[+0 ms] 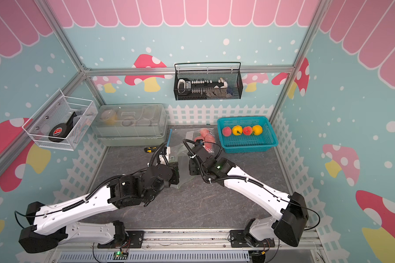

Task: Place the peach in a zip-top bag and seal the zipper
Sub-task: Open the zipper of the food storage bag at the center of the board.

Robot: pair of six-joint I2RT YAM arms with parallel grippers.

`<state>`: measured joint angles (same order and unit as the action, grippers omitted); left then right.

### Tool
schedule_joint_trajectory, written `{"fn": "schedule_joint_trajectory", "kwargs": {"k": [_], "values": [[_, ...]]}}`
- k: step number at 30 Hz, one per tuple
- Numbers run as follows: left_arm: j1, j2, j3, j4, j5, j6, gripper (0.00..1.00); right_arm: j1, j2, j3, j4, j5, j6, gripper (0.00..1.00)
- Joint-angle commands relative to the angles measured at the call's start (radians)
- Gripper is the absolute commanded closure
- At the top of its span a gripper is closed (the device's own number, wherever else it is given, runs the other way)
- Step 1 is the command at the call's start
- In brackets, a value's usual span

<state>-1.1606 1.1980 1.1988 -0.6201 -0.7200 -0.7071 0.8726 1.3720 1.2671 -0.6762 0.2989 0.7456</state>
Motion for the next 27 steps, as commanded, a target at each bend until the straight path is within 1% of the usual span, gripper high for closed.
{"fn": "schedule_joint_trajectory", "kwargs": {"k": [1,5,7,11,13,15,17,19,22,25,27], "values": [[-0.002,-0.02,0.03,-0.069,-0.109,-0.044,1.0,0.006,0.017,0.055,-0.161,0.148,-0.037,0.58],[-0.003,-0.014,0.033,-0.09,-0.113,-0.049,1.0,0.006,0.021,0.08,-0.18,0.169,-0.055,0.59],[-0.003,-0.008,0.032,-0.088,-0.106,-0.055,1.0,0.006,0.017,0.084,-0.161,0.145,-0.073,0.59],[-0.002,0.005,0.035,-0.071,-0.064,-0.067,1.0,0.006,-0.002,0.051,-0.043,-0.012,-0.14,0.59],[-0.003,0.006,0.032,-0.047,-0.038,-0.067,1.0,0.006,-0.012,0.021,0.033,-0.118,-0.163,0.59],[-0.003,0.003,0.025,-0.012,0.0,-0.063,1.0,0.006,-0.02,-0.003,0.101,-0.193,-0.161,0.58],[-0.003,-0.003,0.019,0.017,0.025,-0.064,1.0,0.006,-0.023,-0.023,0.148,-0.241,-0.15,0.56],[-0.002,-0.008,0.018,0.031,0.037,-0.075,1.0,0.006,-0.016,-0.032,0.16,-0.235,-0.13,0.55],[-0.003,-0.015,0.016,0.041,0.042,-0.089,1.0,0.006,0.013,-0.021,0.123,-0.184,-0.122,0.54],[-0.001,-0.024,0.016,0.044,0.034,-0.096,1.0,0.007,0.038,0.002,0.054,-0.086,-0.111,0.54],[-0.001,-0.036,0.009,0.037,0.004,-0.114,1.0,0.006,0.049,0.021,-0.003,-0.003,-0.11,0.55]]}}
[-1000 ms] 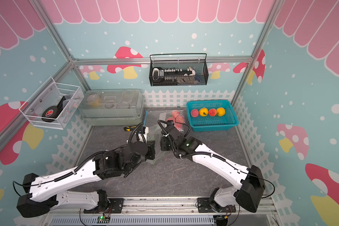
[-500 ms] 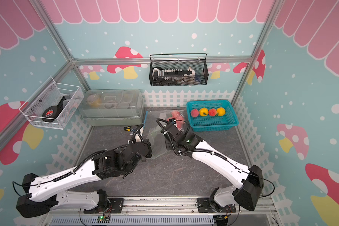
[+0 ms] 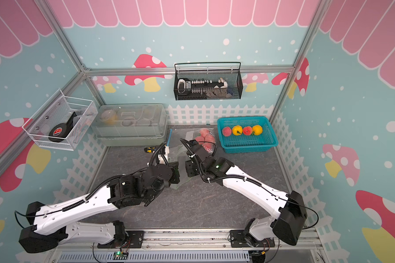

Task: Place the peach in a zip-top bag and seal the zipper
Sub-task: Open the zipper of the food storage bag at the center of the board.

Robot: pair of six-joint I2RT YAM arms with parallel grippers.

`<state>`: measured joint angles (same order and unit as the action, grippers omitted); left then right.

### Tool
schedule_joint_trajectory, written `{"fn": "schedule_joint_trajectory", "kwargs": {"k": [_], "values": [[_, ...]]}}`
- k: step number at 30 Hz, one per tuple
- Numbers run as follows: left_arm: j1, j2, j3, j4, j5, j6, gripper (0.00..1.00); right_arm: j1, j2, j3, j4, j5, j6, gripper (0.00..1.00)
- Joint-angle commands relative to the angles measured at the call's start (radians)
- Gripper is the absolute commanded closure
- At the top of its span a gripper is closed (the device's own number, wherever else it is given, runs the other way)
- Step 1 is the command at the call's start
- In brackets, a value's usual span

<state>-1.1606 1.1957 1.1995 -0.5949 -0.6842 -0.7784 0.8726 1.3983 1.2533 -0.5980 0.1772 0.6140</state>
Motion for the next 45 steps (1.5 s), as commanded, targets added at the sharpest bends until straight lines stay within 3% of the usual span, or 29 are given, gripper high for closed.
{"fn": "schedule_joint_trajectory", "kwargs": {"k": [1,7,15,28,35,45], "values": [[-0.002,-0.04,0.001,0.01,-0.046,-0.051,1.0,0.006,0.026,0.042,-0.103,0.15,0.017,0.55],[-0.002,-0.053,-0.008,-0.042,-0.114,-0.076,1.0,0.006,0.038,0.094,-0.221,0.311,-0.013,0.56],[0.0,-0.031,-0.002,-0.091,-0.128,-0.081,1.0,0.006,0.024,0.113,-0.221,0.314,-0.037,0.56],[0.045,0.021,0.002,-0.087,-0.027,-0.067,1.0,-0.024,-0.192,-0.054,0.035,0.1,-0.134,0.43],[0.056,0.05,0.037,-0.087,0.015,-0.033,1.0,-0.148,-0.286,-0.134,0.14,-0.157,-0.146,0.43],[0.057,0.064,0.133,-0.136,0.019,0.018,1.0,-0.353,-0.363,-0.147,0.197,-0.412,-0.209,0.4]]}}
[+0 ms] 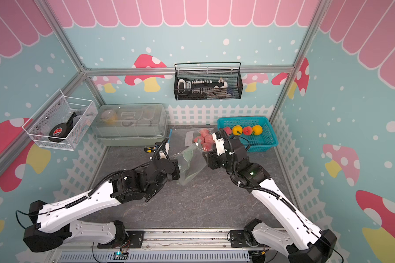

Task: Place the peach in a zip-top bag and seal the zipper
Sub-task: Open the zipper of the food storage bag at the center of the board.

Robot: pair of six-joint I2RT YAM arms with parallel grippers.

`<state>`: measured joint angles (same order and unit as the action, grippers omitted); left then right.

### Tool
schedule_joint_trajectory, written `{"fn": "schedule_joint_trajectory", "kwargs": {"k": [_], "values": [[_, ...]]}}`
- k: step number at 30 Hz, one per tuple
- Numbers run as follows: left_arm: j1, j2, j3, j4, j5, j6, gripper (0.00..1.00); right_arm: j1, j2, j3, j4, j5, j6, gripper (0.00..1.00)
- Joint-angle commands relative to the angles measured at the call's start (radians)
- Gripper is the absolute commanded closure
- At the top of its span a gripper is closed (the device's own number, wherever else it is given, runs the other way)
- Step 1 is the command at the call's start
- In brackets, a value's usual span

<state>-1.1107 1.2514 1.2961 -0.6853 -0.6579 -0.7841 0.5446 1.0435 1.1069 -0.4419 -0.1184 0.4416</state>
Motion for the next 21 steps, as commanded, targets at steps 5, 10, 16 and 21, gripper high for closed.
{"fn": "schedule_joint_trajectory", "kwargs": {"k": [5,10,16,21], "values": [[0.006,0.017,0.061,-0.07,-0.026,0.031,1.0,-0.079,-0.001,0.009,0.055,-0.178,-0.057,0.38],[0.007,0.049,0.092,-0.116,-0.031,0.035,1.0,-0.091,0.015,0.016,0.098,-0.397,-0.103,0.37],[0.008,0.061,0.105,-0.122,-0.029,0.028,1.0,-0.091,0.049,0.021,0.092,-0.51,-0.135,0.36],[0.008,0.067,0.14,-0.166,-0.052,0.033,1.0,-0.091,0.012,-0.005,0.114,-0.259,-0.114,0.35]]}}
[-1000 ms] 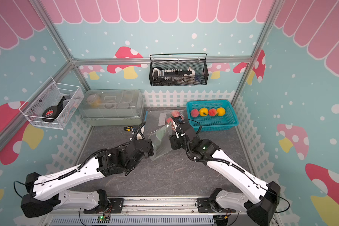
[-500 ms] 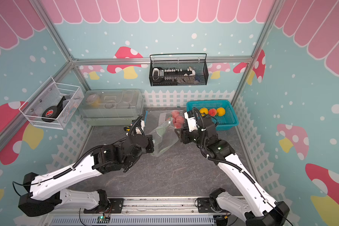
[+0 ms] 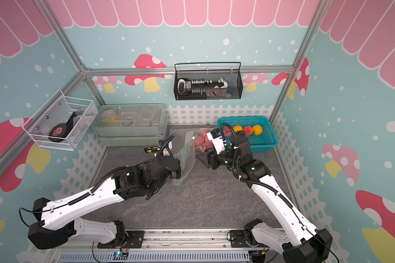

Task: Place the peach in a zip-top bag and seal the zipper
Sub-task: Open the zipper of the food storage bag at the center of the board.

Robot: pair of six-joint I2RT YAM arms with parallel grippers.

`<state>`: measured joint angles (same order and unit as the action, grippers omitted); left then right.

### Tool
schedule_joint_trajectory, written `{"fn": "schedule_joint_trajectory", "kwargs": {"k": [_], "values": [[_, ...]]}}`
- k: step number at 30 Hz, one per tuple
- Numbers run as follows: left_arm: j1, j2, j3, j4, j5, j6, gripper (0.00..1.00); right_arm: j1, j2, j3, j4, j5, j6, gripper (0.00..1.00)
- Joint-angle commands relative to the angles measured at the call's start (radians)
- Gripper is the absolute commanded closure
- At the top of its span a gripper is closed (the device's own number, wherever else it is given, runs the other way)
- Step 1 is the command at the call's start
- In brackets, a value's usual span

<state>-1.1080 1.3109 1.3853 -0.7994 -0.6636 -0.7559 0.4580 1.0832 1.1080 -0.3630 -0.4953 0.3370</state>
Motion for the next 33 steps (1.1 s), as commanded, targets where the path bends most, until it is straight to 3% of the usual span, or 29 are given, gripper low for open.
{"fn": "schedule_joint_trajectory", "kwargs": {"k": [1,5,12,22,33], "values": [[0.005,0.011,0.063,-0.068,-0.053,0.008,1.0,-0.005,-0.028,-0.007,0.035,0.178,0.0,0.36],[0.005,0.029,0.099,-0.119,-0.075,0.013,1.0,-0.027,0.007,0.01,0.028,0.323,0.022,0.36],[0.045,0.04,0.086,-0.122,-0.002,0.025,1.0,-0.148,0.141,0.063,0.015,0.41,0.0,0.36],[0.108,0.014,-0.009,-0.006,0.168,0.057,1.0,-0.39,0.408,0.144,0.056,0.366,-0.024,0.36],[0.131,-0.026,-0.07,0.078,0.202,0.05,1.0,-0.523,0.757,0.319,0.157,0.227,0.01,0.31]]}}
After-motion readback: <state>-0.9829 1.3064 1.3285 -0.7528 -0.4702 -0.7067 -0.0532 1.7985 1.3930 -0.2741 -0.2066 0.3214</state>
